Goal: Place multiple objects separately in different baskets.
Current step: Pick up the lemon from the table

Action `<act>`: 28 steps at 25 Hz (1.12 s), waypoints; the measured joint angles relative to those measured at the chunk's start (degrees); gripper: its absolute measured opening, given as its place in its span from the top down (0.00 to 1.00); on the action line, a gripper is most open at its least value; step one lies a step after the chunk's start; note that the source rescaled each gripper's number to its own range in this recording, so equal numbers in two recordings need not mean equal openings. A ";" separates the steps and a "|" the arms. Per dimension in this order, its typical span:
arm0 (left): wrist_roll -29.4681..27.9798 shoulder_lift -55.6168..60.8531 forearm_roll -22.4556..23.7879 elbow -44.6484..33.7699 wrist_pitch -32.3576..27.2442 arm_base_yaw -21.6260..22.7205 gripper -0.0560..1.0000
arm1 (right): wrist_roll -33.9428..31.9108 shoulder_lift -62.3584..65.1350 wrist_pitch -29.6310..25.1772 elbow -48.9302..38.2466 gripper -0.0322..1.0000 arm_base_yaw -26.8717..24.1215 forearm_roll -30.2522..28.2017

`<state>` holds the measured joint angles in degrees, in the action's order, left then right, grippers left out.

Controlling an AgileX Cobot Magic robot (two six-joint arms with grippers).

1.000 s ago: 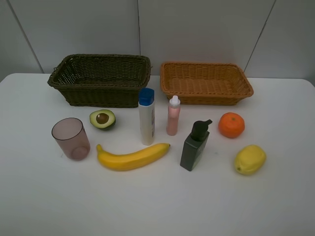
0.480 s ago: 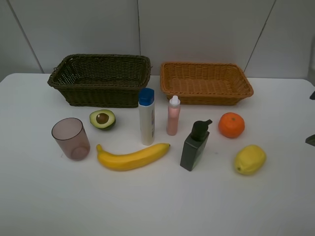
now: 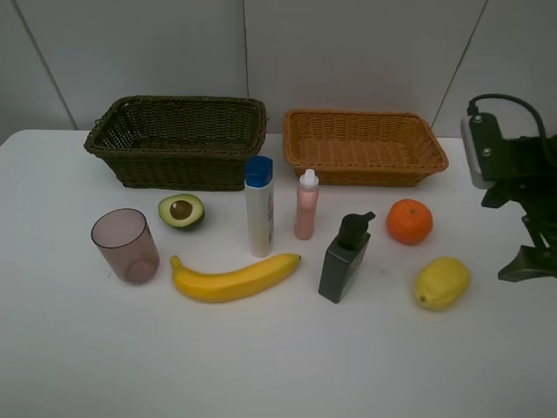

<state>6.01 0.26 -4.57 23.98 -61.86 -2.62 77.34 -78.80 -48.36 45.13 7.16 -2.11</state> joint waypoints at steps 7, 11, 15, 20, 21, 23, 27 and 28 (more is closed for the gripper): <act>0.00 0.00 0.00 0.00 0.00 0.00 0.00 | 2.41 -4.48 1.73 -0.91 0.00 4.72 0.00; 0.00 0.00 0.00 0.00 0.00 0.00 0.00 | 4.29 -6.00 4.82 -3.37 0.00 6.19 0.00; 0.00 0.00 0.00 0.00 0.00 0.00 0.00 | 4.48 -7.98 8.22 -5.02 0.00 6.27 -0.07; 0.00 0.00 0.00 0.00 0.00 0.00 0.00 | 4.48 -11.13 12.38 -5.50 0.00 6.27 -0.07; 0.00 0.00 0.00 0.00 0.00 0.00 0.00 | 4.48 -11.74 13.15 -5.50 0.00 6.27 -0.07; 0.00 0.00 0.00 0.00 0.00 0.00 0.00 | 4.50 -13.31 14.36 -5.50 0.00 6.27 -0.07; 0.00 0.00 0.00 0.00 0.00 0.00 0.00 | 4.55 -15.93 15.59 -5.50 0.00 6.27 -0.07; 0.00 0.00 0.00 0.00 0.00 0.00 0.00 | 4.55 -16.35 15.72 -5.50 0.00 6.27 -0.07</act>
<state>6.01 0.26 -4.57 23.98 -61.86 -2.62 81.89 -95.15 -32.64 39.63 13.44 -2.18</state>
